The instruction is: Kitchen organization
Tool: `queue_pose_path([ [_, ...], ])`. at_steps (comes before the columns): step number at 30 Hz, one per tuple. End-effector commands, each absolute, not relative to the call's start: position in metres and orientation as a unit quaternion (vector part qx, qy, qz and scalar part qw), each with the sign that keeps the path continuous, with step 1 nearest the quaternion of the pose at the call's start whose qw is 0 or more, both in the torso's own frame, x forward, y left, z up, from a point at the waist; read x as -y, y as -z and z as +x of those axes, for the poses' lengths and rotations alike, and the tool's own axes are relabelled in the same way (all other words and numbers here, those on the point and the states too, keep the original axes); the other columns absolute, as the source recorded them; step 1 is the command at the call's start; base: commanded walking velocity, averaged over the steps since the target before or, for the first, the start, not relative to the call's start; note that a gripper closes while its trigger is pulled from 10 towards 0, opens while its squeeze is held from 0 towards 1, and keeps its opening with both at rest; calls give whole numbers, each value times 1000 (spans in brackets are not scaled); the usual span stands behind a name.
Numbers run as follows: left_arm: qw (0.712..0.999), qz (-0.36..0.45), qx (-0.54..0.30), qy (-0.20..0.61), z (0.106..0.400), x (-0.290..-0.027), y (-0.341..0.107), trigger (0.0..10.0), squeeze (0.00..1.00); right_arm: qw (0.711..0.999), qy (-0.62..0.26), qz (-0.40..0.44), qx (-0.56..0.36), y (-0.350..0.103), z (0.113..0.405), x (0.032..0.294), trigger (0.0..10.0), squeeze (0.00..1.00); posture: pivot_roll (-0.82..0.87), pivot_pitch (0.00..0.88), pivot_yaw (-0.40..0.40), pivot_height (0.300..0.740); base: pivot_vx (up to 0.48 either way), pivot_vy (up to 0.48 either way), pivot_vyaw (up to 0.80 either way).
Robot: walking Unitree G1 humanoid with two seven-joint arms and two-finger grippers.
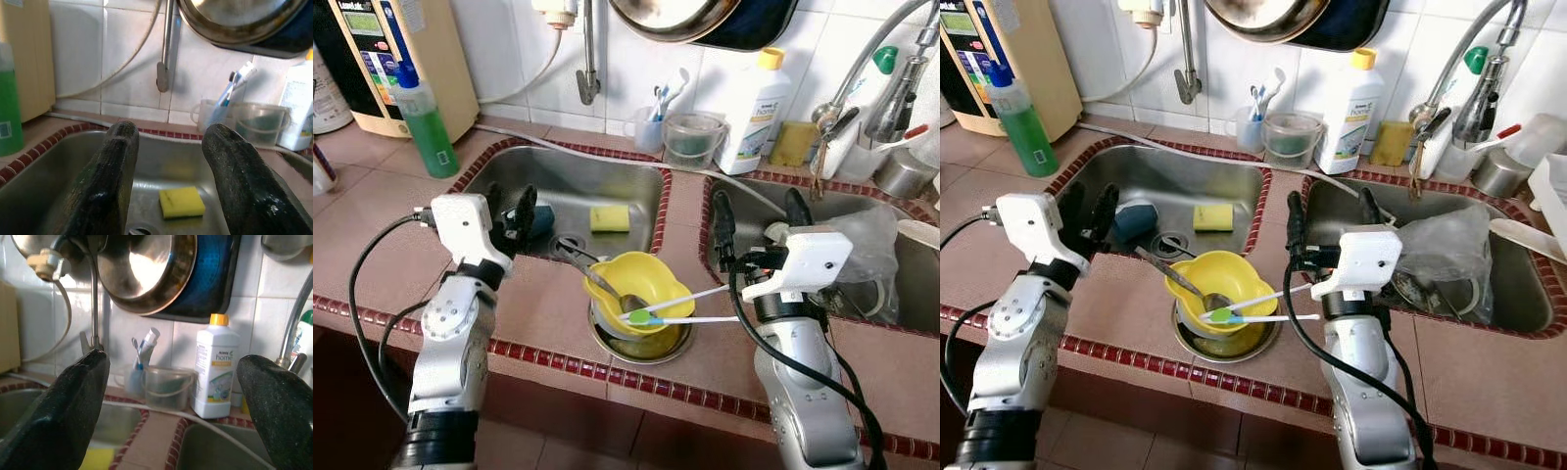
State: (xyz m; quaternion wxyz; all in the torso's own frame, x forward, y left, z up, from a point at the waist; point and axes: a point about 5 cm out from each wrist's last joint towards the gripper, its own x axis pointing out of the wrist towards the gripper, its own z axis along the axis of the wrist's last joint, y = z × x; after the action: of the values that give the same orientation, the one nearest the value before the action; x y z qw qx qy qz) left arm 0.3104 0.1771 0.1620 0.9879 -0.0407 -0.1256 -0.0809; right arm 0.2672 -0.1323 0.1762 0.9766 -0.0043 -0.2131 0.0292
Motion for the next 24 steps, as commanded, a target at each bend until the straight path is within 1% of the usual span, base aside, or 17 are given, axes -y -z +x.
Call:
queue_pose_path([
  [1,988,-21,125,84,310,-178,-159,10000,0,977,-24,-11,212,-173,269,137,10000,0,38,0,-9,740,0,0,0],
  [11,988,-20,132,83,314,-177,-159,10000,0,976,-27,-24,213,-171,277,143,10000,0,38,0,-15,740,0,0,0],
  [18,988,-5,129,90,312,-188,-155,10000,0,976,-21,-30,214,-167,278,148,10000,0,34,0,-5,740,0,0,0],
  [24,987,-3,130,90,313,-190,-157,10000,0,976,-14,-33,215,-167,278,154,10000,0,42,0,-2,740,0,0,0],
])
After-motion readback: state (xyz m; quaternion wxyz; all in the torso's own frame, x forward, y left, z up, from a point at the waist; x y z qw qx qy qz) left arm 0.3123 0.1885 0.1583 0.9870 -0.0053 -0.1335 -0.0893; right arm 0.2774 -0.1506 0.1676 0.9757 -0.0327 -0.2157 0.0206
